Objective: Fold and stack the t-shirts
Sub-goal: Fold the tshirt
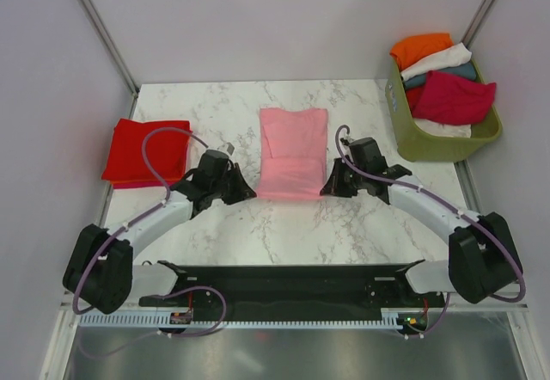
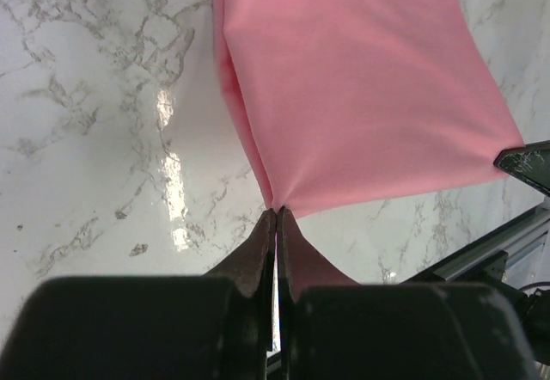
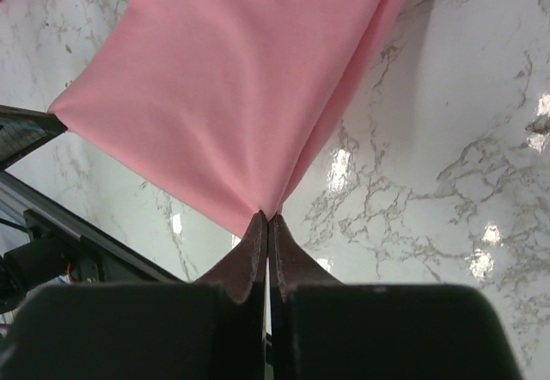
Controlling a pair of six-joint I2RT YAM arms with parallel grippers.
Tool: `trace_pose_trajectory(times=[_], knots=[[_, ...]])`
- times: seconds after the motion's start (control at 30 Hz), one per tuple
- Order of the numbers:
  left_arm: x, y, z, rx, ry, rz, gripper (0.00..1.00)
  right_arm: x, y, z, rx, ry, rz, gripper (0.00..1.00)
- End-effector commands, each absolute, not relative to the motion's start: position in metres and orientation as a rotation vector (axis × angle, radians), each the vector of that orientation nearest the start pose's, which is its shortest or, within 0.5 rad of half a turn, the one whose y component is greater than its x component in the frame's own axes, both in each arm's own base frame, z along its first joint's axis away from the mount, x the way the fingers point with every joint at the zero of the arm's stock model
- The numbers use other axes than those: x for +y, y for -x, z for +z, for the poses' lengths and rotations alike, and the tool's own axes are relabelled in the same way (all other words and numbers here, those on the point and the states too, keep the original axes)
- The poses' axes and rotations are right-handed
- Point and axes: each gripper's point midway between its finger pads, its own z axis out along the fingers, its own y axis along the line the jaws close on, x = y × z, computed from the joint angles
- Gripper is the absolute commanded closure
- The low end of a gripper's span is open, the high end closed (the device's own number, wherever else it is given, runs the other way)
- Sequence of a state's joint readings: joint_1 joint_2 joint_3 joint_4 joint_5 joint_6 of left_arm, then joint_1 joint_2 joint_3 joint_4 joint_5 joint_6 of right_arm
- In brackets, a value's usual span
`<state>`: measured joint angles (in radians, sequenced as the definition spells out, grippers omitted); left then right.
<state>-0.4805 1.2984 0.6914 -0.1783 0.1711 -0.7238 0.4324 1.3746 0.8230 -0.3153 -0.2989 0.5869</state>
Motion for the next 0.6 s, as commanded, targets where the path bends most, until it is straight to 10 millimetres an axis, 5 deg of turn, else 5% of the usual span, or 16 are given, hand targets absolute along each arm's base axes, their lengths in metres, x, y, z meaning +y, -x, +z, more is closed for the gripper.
trace_pose_trajectory(times=[0.0,0.3,0.57], knots=[[-0.205,-0.256,0.1,2.458,0.174,-0.799,0.98,0.203,-0.256,0.107,2.562,-0.026,0.808,1.0],[-0.204,-0.248,0.152,2.377,0.15,-0.865,0.98,0.197,-0.257,0.155,2.469,-0.015,0.795,1.0],[-0.215,-0.279,0.187,2.336,0.134,-0.871,0.98,0.191,-0.299,0.179,2.425,-0.05,0.74,1.0]])
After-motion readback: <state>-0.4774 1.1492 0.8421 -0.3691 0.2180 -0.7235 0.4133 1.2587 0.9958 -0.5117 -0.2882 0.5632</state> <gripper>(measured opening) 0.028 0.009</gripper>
